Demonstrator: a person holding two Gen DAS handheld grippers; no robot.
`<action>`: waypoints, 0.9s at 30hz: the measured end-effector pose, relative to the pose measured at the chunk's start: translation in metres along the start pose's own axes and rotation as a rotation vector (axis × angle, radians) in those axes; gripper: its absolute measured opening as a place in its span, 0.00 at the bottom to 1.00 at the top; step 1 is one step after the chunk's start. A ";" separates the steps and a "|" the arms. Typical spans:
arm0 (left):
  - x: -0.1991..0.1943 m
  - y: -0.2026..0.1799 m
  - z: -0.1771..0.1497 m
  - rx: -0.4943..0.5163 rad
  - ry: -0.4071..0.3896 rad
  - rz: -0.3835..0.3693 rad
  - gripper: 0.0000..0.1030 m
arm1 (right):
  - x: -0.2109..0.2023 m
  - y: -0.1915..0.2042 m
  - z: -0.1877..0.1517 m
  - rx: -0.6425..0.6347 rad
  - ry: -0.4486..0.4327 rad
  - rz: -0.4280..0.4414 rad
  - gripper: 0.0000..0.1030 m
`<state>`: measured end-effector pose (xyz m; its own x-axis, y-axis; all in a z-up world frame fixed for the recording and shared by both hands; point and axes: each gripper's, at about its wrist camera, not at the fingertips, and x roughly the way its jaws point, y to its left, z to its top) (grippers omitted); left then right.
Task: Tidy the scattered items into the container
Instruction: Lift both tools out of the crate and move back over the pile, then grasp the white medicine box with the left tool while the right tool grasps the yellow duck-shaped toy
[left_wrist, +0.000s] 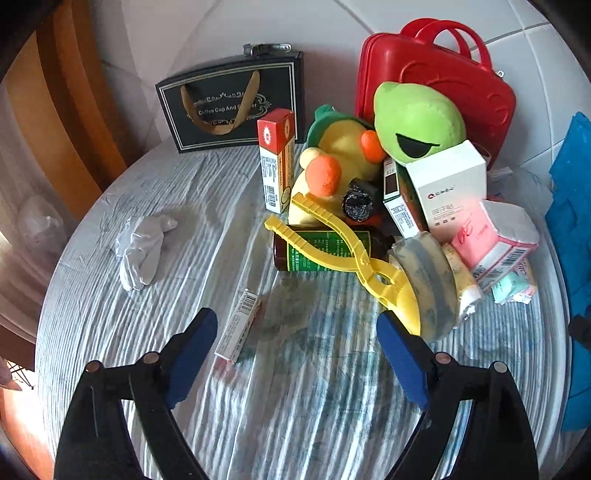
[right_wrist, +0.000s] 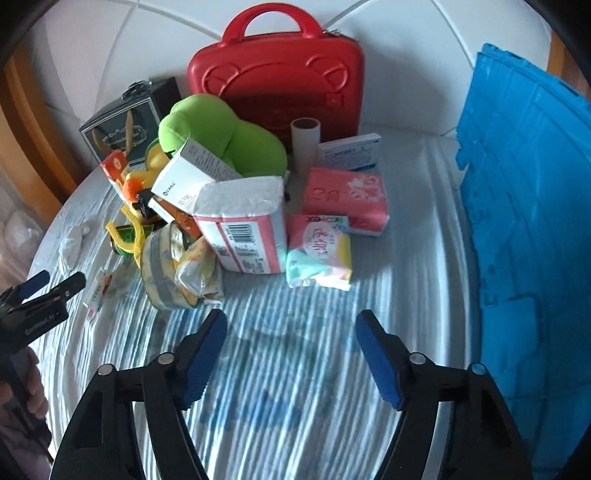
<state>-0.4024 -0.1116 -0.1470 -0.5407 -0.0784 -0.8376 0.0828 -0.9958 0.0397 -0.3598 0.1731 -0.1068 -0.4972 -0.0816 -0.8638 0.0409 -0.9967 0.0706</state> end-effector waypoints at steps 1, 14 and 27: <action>0.007 0.000 0.005 -0.006 0.004 -0.010 0.86 | 0.009 0.007 0.003 -0.009 0.008 0.017 0.69; 0.070 -0.009 0.017 0.035 0.035 -0.008 0.86 | 0.054 0.058 0.034 -0.075 0.016 0.098 0.69; 0.032 0.065 -0.049 0.002 0.070 0.109 0.86 | 0.094 0.131 0.018 -0.203 0.096 0.149 0.69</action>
<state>-0.3736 -0.1765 -0.1977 -0.4684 -0.1830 -0.8644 0.1360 -0.9816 0.1341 -0.4162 0.0351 -0.1699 -0.3887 -0.2170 -0.8954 0.2852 -0.9525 0.1070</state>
